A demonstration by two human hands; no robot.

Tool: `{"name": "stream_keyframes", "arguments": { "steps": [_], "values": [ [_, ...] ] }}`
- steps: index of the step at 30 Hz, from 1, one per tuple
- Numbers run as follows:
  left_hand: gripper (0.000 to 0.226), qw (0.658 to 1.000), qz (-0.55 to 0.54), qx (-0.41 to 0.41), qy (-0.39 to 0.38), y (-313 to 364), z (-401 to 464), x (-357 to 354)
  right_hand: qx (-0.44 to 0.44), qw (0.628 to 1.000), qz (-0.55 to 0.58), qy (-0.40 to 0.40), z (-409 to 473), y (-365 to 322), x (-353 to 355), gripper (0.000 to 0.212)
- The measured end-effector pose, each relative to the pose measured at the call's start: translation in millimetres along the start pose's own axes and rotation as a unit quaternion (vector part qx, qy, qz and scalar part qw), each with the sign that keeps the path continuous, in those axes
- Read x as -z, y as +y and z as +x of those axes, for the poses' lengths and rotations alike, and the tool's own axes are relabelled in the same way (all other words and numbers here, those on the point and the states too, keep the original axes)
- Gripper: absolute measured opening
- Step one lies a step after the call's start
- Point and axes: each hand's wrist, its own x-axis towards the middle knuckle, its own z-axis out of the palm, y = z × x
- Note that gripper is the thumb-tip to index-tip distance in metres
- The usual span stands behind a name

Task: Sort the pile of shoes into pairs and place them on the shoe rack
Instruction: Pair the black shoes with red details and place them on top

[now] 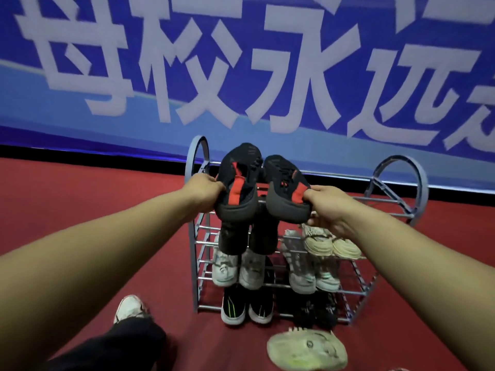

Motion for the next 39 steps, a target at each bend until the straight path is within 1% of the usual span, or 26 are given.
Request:
{"name": "stream_keyframes", "arguments": {
  "steps": [2, 4, 7, 9, 11, 15, 17, 18, 19, 20, 21, 22, 23, 24, 25, 27, 30, 32, 35, 39],
  "values": [
    [0.013, 1.0, 0.018, 0.01, 0.007, 4.2, 29.8, -0.7, 0.005, 1.0, -0.013, 0.006, 21.3, -9.4, -5.2, 0.021],
    [0.018, 0.999, 0.034, 0.015, 0.009, 5.0, 56.4, -1.4, 0.01, 0.999, -0.043, 0.018, 43.8, -12.5, -9.1, 0.021],
    [0.023, 0.996, 0.092, 0.018, 0.011, 5.2, 82.6, -2.5, 0.002, 0.998, -0.062, 0.026, 69.3, -12.1, -16.4, 0.021],
    [0.02, 0.99, 0.139, 0.023, 0.007, 7.4, 88.8, -3.7, -0.006, 0.997, -0.079, 0.016, 82.7, -8.4, -22.7, 0.022],
    [0.025, 0.982, 0.187, 0.028, -0.005, 10.0, 88.8, -5.7, -0.005, 0.994, -0.106, 0.012, 88.9, -6.8, -29.6, 0.023],
    [0.033, 0.977, 0.209, 0.03, -0.03, 7.1, 88.8, -8.4, 0.019, 0.984, -0.175, 0.019, 91.5, -5.9, -32.2, 0.033],
    [0.039, 0.975, 0.217, 0.028, -0.021, 5.0, 83.1, -8.0, 0.016, 0.986, -0.164, 0.015, 85.7, -4.8, -30.6, 0.029],
    [0.043, 0.974, 0.225, 0.026, -0.009, 3.3, 78.4, -8.8, 0.019, 0.988, -0.153, 0.022, 84.1, -2.2, -29.8, 0.022],
    [0.047, 0.97, 0.24, 0.016, 0.019, 0.0, 73.7, -10.7, 0.027, 0.988, -0.149, 0.036, 81.6, 1.8, -29.7, 0.018],
    [0.047, 0.966, 0.251, -0.007, 0.065, -3.4, 66.9, -13.7, 0.041, 0.985, -0.153, 0.065, 76.6, 5.6, -29.7, 0.024],
    [0.042, 0.962, 0.242, -0.04, 0.119, -7.5, 57.9, -17.0, 0.054, 0.982, -0.149, 0.104, 72.4, 10.9, -30.5, 0.037],
    [0.036, 0.959, 0.214, -0.078, 0.17, -12.7, 44.5, -21.4, 0.08, 0.978, -0.135, 0.138, 63.0, 16.1, -31.8, 0.042],
    [0.03, 0.955, 0.176, -0.116, 0.211, -18.1, 30.3, -27.2, 0.109, 0.975, -0.111, 0.159, 53.9, 21.7, -33.5, 0.04],
    [0.025, 0.95, 0.14, -0.15, 0.235, -24.0, 14.0, -34.5, 0.138, 0.973, -0.09, 0.164, 41.5, 27.7, -36.1, 0.033],
    [0.02, 0.948, 0.105, -0.178, 0.243, -31.6, -0.8, -43.3, 0.152, 0.973, -0.074, 0.16, 29.3, 36.3, -39.6, 0.026],
    [0.015, 0.954, 0.051, -0.202, 0.214, -51.0, -25.8, -67.2, 0.157, 0.975, -0.064, 0.146, 8.7, 57.8, -46.6, 0.023],
    [0.014, 0.973, 0.016, -0.185, 0.135, -90.4, -57.4, -110.2, 0.126, 0.981, -0.078, 0.128, -10.1, 102.6, -55.7, 0.023],
    [0.014, 0.981, 0.035, -0.17, 0.081, -121.3, -75.2, -138.2, 0.076, 0.986, -0.101, 0.11, -19.2, 140.9, -58.5, 0.021],
    [0.015, 0.988, 0.076, -0.134, 0.016, -171.9, -97.2, -174.9, -0.011, 0.989, -0.135, 0.055, -36.3, 215.1, -59.2, 0.016],
    [0.018, 0.988, 0.125, -0.067, -0.061, -231.2, -113.6, -206.2, -0.12, 0.975, -0.185, 0.008, -68.5, 313.3, -53.0, 0.02]
  ]
}}
